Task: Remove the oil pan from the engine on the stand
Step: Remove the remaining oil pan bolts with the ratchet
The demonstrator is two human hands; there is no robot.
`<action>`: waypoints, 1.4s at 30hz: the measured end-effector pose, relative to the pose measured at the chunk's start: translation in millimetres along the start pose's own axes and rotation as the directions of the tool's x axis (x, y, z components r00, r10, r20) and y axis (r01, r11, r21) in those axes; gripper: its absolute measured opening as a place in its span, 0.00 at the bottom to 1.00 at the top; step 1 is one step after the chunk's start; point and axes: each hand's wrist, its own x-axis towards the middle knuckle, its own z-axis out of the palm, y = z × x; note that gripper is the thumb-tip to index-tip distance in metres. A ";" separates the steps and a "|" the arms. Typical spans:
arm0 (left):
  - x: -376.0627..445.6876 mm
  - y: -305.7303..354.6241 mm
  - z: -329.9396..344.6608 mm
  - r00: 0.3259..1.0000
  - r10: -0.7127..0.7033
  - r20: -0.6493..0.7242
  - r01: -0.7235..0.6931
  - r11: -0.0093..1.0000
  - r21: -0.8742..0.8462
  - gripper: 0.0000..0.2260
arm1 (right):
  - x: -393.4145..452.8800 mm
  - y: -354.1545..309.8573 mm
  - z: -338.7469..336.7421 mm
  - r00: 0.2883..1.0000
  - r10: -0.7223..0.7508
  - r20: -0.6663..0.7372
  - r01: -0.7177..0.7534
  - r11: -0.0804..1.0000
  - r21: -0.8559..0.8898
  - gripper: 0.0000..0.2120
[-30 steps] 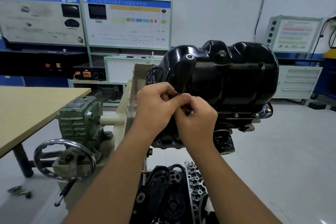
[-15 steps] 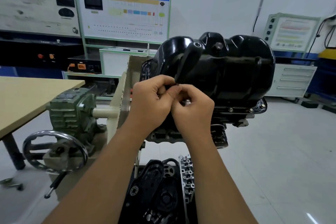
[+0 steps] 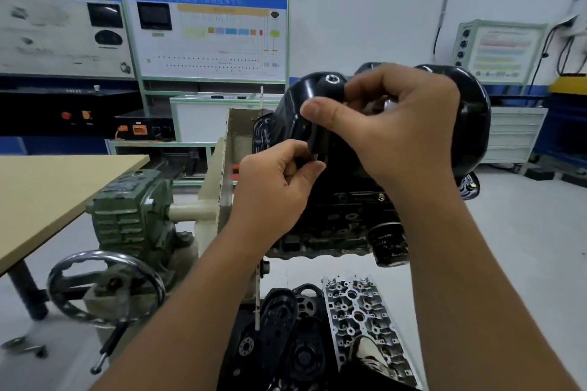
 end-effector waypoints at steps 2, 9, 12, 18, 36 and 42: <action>0.9 -4.2 0.1 0.999 -0.042 0.018 0.042 0.999 0.021 0.05 | 16.0 -3.9 0.2 0.996 -0.013 0.093 0.021 0.996 -0.084 0.15; 32.1 -11.7 -41.9 0.871 -0.020 0.492 0.077 0.992 -0.097 0.15 | 25.7 17.8 3.2 0.886 -0.127 0.446 0.057 0.984 0.168 0.07; 48.5 -3.7 -44.5 0.878 0.045 0.477 0.053 0.980 -0.189 0.09 | 25.2 25.4 10.9 0.873 -0.109 0.476 -0.031 0.961 0.277 0.07; 51.4 -3.6 -24.0 0.944 0.138 0.300 -0.118 0.990 -0.082 0.12 | 22.1 23.9 11.2 0.938 -0.090 0.334 -0.059 0.911 0.409 0.12; 39.5 -7.2 -19.0 0.967 0.142 0.213 -0.114 0.984 -0.138 0.06 | 20.7 22.2 12.3 0.907 0.051 0.418 -0.335 0.688 0.644 0.14; 36.8 -11.0 -26.0 0.895 0.111 0.433 0.036 0.948 -0.317 0.08 | 4.9 15.2 16.9 0.927 0.096 0.362 -0.351 0.560 0.751 0.10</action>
